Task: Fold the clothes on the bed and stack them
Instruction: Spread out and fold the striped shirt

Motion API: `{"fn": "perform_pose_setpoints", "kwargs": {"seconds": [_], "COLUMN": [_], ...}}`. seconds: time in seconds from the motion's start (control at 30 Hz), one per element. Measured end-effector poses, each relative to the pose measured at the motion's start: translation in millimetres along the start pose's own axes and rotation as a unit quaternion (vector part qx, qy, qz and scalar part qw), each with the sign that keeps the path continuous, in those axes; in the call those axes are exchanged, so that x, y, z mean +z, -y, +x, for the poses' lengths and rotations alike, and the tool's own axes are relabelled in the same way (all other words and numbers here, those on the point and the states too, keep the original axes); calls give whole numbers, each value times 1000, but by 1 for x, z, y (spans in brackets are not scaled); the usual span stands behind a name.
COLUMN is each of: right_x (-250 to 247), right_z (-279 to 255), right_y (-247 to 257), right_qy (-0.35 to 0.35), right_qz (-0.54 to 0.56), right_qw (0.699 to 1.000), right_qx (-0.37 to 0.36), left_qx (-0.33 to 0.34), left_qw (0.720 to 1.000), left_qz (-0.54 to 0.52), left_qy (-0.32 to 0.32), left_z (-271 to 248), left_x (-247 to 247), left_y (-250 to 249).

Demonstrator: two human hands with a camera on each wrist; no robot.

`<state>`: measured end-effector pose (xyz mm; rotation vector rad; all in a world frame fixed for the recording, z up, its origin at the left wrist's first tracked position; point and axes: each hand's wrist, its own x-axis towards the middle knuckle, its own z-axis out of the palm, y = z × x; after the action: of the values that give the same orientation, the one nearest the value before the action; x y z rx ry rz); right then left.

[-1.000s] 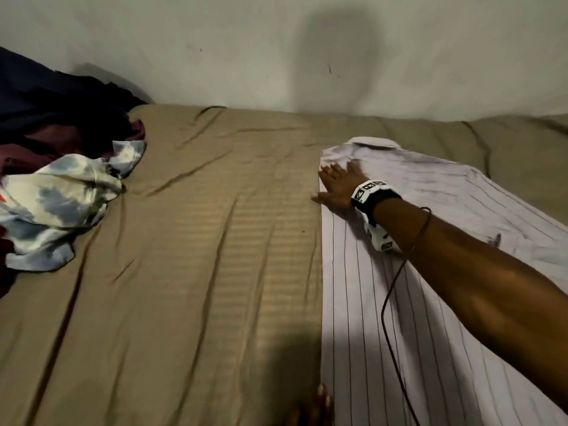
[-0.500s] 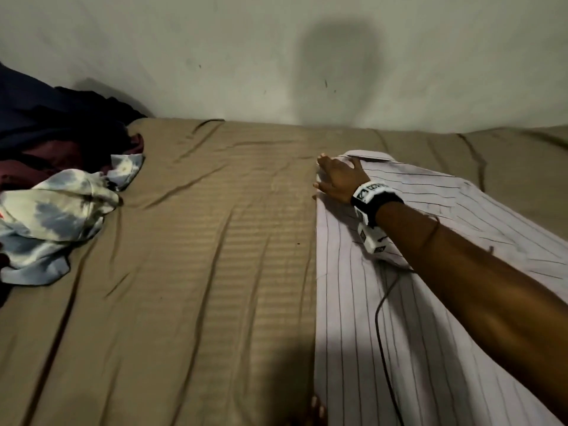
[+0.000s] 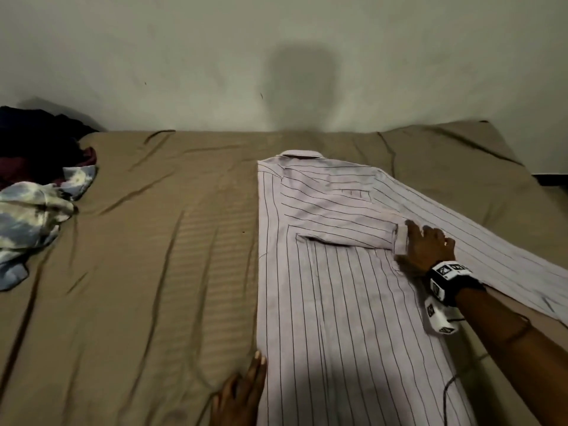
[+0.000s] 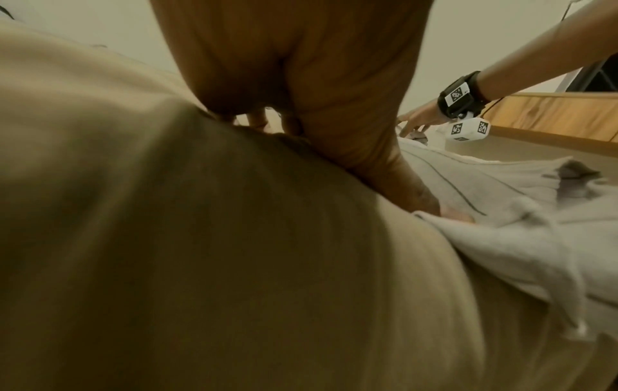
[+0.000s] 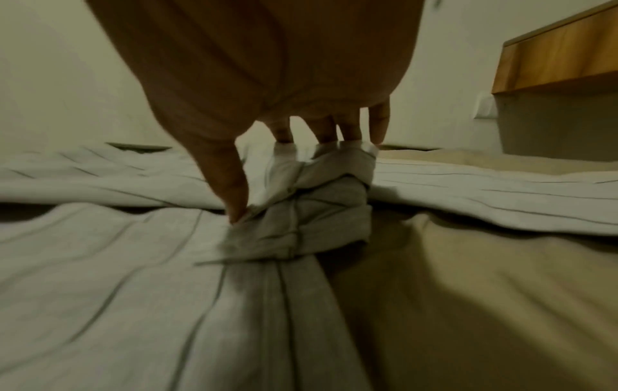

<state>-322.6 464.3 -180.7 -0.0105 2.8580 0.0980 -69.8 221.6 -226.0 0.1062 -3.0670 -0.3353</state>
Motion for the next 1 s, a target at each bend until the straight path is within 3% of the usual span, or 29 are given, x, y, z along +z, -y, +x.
{"fn": "perform_pose_setpoints", "kwargs": {"seconds": [0.03,0.07,0.23,0.3,0.37,0.57,0.63,0.7,0.8,0.83,0.93,1.0], "right_x": [1,4,1,-3,-10,-44,-59,-80,-120,-133,-143,-141], "right_z": [0,1,2,3,1,-23,-26,-37,-70,-79,-93,-103], "right_y": [1,3,15,15,9,-34,-52,-62,-65,-65,-60,-59], "right_qy": [19,29,10,-24,-41,-111,-121,-104,-67,-58,-68,-118], "right_qz": [21,56,89,125,178,262,337,467,660,684,673,599], "right_qw": [1000,998,994,988,976,947,916,861,744,726,736,792], "right_qx": [-6,-6,59,87,121,147,181,171,80,47,13,10], "left_qx": [-87,-99,-55,-63,-43,-48,-42,-46,-27,-36,-81,-74], "left_qw": [993,988,995,995,997,994,994,988,978,966,920,933], "left_qz": [-8,-72,40,-3,20,15,11,6,24,14,-37,-16], "left_qy": [85,91,68,78,68,99,103,145,206,256,381,352], "left_z": [-41,-100,-115,-120,-124,-128,-131,-131,-133,-135,-128,-119], "left_x": [-6,12,6,2,4,3,1,-6,-4,0,-27,-44], "left_y": [73,104,87,89,89,85,85,85,91,96,87,82]}}
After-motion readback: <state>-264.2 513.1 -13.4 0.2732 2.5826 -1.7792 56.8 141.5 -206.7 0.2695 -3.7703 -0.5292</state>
